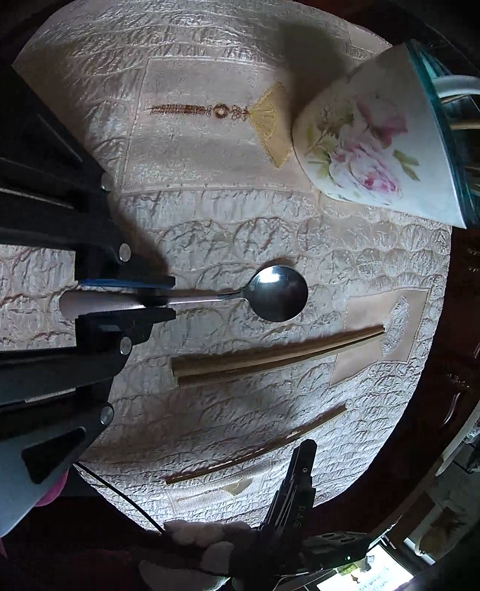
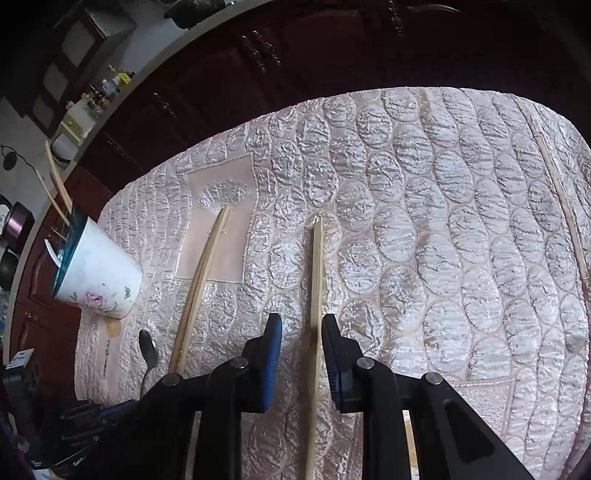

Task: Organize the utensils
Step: 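Grasp a chopstick with the right tool while the left tool grasps the pink-handled metal spoon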

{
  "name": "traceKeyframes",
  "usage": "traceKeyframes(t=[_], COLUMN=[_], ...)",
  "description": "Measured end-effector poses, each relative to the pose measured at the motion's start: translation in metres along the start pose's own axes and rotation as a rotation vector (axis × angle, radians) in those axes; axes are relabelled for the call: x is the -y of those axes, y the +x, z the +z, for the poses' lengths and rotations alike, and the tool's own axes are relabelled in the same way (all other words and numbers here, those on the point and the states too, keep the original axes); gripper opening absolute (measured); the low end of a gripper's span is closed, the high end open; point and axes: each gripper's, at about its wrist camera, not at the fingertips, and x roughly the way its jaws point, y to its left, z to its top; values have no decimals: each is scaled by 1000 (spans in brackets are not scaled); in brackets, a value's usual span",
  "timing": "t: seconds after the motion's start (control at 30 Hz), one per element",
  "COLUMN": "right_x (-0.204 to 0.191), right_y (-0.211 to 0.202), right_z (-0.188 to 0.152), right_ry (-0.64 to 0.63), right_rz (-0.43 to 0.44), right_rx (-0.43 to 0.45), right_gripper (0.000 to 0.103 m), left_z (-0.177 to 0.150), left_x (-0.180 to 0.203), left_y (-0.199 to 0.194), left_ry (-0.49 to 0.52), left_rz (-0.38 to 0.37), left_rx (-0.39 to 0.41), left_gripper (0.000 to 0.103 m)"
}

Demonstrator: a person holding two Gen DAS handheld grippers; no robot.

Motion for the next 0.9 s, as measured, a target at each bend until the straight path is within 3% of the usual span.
traceKeyframes(t=[0.07, 0.17, 0.23, 0.43, 0.7, 0.73, 0.8, 0.83, 0.9], right_x=[3, 3, 0, 0, 2, 3, 5, 5, 2], right_y=[1, 7, 12, 30, 42, 44, 46, 49, 51], right_z=[3, 11, 19, 33, 42, 43, 47, 52, 56], right_ry=[-6, -17, -34, -38, -50, -49, -47, -47, -66], right_rz=[-10, -17, -29, -42, -3, 5, 18, 21, 16], right_rx=[-3, -9, -14, -51, -81, -83, -87, -89, -89], right_gripper=[26, 26, 26, 26, 26, 26, 26, 26, 25], left_z=[7, 28, 39, 59, 68, 68, 68, 68, 66], left_x=[-5, -12, -14, -10, -7, -6, -2, 1, 4], left_y=[-4, 0, 7, 21, 31, 32, 33, 36, 36], left_ry=[16, 44, 64, 113, 146, 150, 169, 186, 205], left_rz=[14, 46, 66, -2, -37, -38, -28, -23, -11], left_rx=[39, 105, 122, 127, 129, 127, 124, 119, 112], left_gripper=[28, 37, 38, 46, 46, 46, 36, 20, 14])
